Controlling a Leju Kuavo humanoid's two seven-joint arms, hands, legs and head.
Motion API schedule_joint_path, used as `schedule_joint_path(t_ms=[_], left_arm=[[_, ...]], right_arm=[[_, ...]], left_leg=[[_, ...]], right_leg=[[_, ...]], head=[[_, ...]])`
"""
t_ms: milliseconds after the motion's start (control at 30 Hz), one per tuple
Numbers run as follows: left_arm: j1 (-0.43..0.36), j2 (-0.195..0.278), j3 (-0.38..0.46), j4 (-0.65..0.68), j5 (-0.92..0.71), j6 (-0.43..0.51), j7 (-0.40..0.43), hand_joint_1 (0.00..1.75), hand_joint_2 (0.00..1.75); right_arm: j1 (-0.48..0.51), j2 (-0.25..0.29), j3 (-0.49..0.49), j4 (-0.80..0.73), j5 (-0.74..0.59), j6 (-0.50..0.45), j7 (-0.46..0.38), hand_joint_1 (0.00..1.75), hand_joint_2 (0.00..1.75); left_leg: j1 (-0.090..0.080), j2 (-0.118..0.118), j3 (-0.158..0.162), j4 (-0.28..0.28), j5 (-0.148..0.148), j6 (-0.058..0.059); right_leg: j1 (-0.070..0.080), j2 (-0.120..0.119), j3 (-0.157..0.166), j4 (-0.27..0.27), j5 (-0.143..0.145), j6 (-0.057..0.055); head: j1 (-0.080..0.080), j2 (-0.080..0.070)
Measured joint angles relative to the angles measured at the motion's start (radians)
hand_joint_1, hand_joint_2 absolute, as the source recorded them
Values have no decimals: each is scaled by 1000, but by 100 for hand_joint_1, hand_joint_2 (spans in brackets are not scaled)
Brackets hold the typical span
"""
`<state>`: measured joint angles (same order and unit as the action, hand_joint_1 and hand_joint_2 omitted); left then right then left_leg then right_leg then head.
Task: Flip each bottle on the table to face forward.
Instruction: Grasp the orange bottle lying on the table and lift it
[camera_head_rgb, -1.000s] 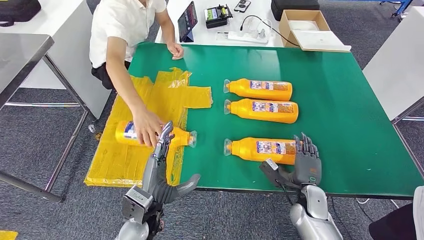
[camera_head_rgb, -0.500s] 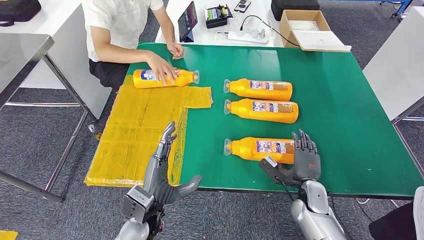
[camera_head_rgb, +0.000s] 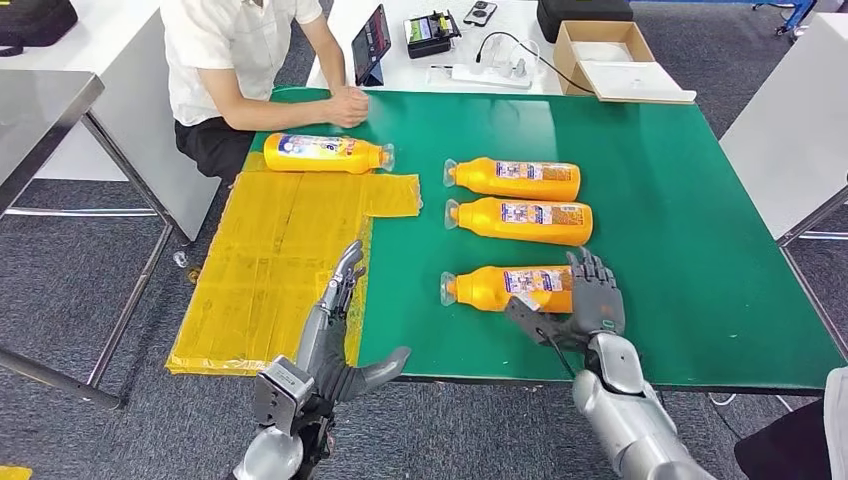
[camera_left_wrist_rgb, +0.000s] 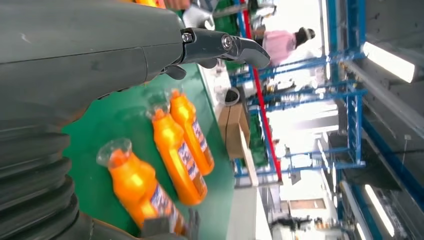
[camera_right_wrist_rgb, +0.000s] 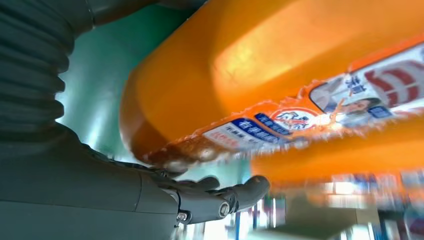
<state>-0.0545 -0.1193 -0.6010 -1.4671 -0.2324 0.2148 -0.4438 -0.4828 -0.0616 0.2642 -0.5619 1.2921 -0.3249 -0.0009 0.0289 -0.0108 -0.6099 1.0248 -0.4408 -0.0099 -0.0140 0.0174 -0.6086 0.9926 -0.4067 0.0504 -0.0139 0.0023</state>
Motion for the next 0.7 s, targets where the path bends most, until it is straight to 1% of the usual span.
schedule_joint_path(t_ms=[33, 67, 167, 267, 333, 400, 600, 700], left_arm=[[-7, 0, -2, 6, 10, -10, 2, 0, 175], [-14, 0, -4, 13, 19, -19, 2, 0, 175], [-32, -1, -9, 31, 42, -38, 0, 0, 175], [-49, -6, -16, 49, 66, -55, -1, 0, 175], [-58, -7, -22, 57, 79, -67, -1, 0, 175], [-66, -7, -29, 66, 87, -76, -1, 0, 175], [-87, -8, -39, 89, 95, -81, -2, 0, 175], [-91, -8, -39, 94, 97, -82, -5, 0, 175]], right_arm=[[-19, -1, 3, 19, -8, 46, 2, 154, 175], [-36, -1, 6, 36, -13, 79, 2, 158, 175], [-75, -2, 17, 80, -16, 131, -5, 157, 175], [-107, -2, 29, 116, -17, 173, -13, 159, 175], [-121, -2, 35, 134, -18, 194, -15, 169, 175], [-132, -2, 40, 149, -19, 211, -17, 175, 175], [-154, -4, 48, 178, -25, 259, -17, 175, 175], [-154, -7, 47, 182, -42, 266, -44, 175, 175]], left_leg=[[0, 1, 2, 0, 0, 0], [0, 1, 4, 0, -1, 0], [0, 1, 7, 0, 0, 0], [0, 1, 11, 0, 0, 0], [0, 1, 14, 0, 0, 0], [0, 2, 15, 0, 0, 0], [0, 1, 24, 0, -5, 0], [1, 1, 30, 0, -8, 1]], right_leg=[[0, 1, 2, 0, 0, 0], [0, 1, 3, -1, 0, 0], [0, 1, 6, -1, 1, 0], [0, 1, 10, -1, 1, 0], [0, 1, 13, -1, 1, 0], [0, 1, 14, -1, 1, 0], [1, 1, 14, -1, -3, 0], [1, 1, 18, -1, -6, 0]], head=[[0, 0], [0, 0], [0, 0], [0, 0], [0, 0], [0, 0], [0, 0], [0, 0]])
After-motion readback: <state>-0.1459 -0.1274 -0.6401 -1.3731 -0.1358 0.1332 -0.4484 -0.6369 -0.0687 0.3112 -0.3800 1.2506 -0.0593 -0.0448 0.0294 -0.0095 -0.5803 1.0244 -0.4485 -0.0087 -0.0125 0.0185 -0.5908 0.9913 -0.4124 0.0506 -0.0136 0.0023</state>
